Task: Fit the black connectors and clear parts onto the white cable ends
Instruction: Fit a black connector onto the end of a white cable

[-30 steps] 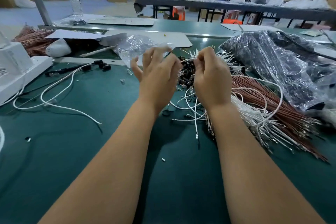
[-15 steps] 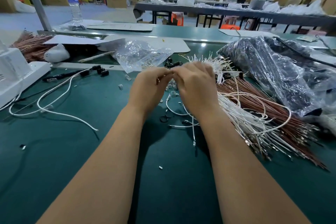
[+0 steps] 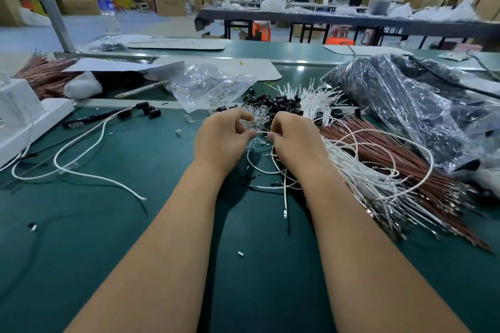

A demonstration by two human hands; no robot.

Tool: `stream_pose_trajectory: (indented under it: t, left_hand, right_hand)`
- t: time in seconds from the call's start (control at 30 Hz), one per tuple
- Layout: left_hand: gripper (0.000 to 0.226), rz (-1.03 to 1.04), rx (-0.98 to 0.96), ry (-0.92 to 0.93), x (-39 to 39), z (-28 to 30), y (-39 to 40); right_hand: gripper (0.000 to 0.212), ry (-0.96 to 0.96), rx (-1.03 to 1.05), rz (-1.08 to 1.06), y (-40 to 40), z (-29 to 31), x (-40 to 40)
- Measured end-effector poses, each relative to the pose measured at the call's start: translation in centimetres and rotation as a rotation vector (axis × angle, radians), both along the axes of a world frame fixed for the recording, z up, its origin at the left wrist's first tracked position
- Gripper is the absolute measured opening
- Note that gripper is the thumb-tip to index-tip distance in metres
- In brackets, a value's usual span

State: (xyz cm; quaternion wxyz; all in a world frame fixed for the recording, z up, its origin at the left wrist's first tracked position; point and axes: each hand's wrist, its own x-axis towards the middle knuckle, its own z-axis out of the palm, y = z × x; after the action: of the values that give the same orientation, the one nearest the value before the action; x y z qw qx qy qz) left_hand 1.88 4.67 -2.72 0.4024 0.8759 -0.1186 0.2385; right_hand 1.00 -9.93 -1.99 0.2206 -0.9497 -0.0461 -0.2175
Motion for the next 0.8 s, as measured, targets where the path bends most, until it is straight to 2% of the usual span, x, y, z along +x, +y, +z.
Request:
stream_pose_trajectory:
  t: [0.13, 0.3, 0.4, 0.53, 0.67, 0.8]
  left_hand:
    - [0.022, -0.01, -0.079, 0.019, 0.0, -0.1, 0.3]
    - [0.012, 0.012, -0.079, 0.015, -0.1, 0.0, 0.4]
    - [0.01, 0.008, -0.06, 0.069, -0.2, 0.0, 0.4]
    - [0.014, -0.025, -0.015, 0.095, -0.6, 0.2, 0.2]
    - [0.027, -0.084, -0.105, 0.091, -0.6, 0.3, -0.2]
    - [0.034, -0.195, -0.402, 0.189, -0.5, 0.8, -0.8]
  right_hand:
    - [0.012, 0.019, 0.014, -0.104, 0.2, 0.0, 0.4]
    - [0.014, 0.07, -0.085, -0.153, 0.6, 0.0, 0.4]
    - [0.021, 0.096, -0.036, -0.163, 0.7, 0.1, 0.5]
    - [0.011, 0.038, 0.043, -0.146, 0.3, 0.1, 0.6]
    - [0.008, -0.119, 0.343, -0.063, -0.2, 0.5, 0.0]
    - [0.012, -0.124, 0.696, 0.17, 0.4, 0.9, -0.4]
